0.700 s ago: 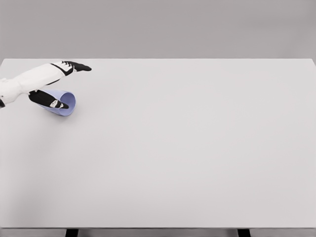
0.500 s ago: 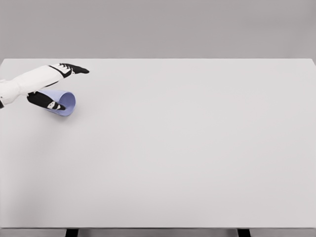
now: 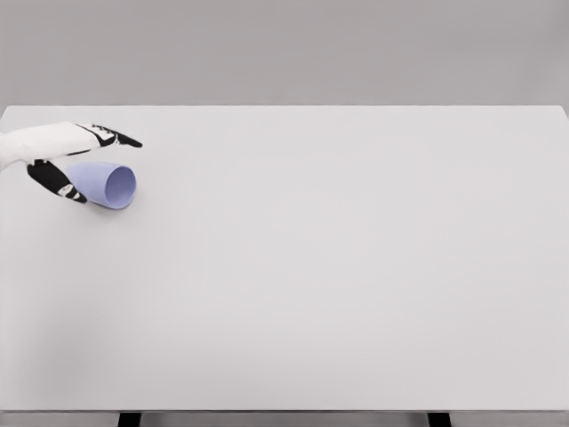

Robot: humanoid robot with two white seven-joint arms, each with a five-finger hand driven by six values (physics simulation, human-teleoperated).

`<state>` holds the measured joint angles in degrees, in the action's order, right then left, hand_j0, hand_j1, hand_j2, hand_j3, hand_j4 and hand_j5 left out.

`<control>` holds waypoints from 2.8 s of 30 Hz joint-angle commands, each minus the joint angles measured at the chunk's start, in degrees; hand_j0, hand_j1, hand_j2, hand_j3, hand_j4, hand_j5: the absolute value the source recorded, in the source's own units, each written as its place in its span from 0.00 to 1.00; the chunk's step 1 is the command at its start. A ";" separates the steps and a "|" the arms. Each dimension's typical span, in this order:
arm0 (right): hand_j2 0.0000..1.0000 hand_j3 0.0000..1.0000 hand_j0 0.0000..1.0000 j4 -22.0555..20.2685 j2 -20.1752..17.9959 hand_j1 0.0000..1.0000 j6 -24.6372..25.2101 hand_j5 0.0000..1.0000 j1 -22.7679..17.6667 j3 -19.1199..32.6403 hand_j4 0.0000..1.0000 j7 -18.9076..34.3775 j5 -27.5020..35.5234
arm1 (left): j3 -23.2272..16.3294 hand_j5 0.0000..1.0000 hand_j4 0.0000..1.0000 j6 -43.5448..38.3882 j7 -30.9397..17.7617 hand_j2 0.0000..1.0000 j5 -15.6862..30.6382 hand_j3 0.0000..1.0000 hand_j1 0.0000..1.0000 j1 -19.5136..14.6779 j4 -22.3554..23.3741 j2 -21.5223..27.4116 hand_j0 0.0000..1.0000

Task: Flip the cup with left arm and place it on the table

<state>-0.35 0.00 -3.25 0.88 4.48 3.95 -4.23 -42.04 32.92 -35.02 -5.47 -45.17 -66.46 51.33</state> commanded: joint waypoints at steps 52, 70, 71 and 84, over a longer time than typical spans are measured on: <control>1.00 1.00 1.00 0.00 0.00 1.00 0.00 1.00 0.00 0.00 1.00 0.01 0.01 | -4.98 1.00 1.00 -12.44 7.34 1.00 -10.09 1.00 1.00 0.00 8.89 -7.29 1.00; 1.00 1.00 1.00 0.00 0.00 1.00 0.00 1.00 0.09 0.00 1.00 0.01 0.01 | -4.72 0.54 0.54 -12.35 6.81 0.54 -4.03 0.54 0.54 0.17 8.72 -7.82 0.54; 1.00 1.00 1.00 0.00 0.00 1.00 0.00 1.00 0.09 0.00 1.00 0.01 0.01 | -4.63 0.54 0.54 -12.35 6.81 0.54 -2.18 0.54 0.54 0.17 8.72 -7.73 0.54; 1.00 1.00 1.00 0.00 0.00 1.00 0.00 1.00 0.09 0.00 1.00 0.01 0.01 | -1.65 0.54 0.54 -13.67 0.02 0.54 35.70 0.54 0.54 -0.44 9.95 -8.52 0.54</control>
<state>-0.35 0.00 -3.25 0.88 4.48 3.95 -4.22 -44.64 19.85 -35.09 23.91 -45.53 -56.66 43.30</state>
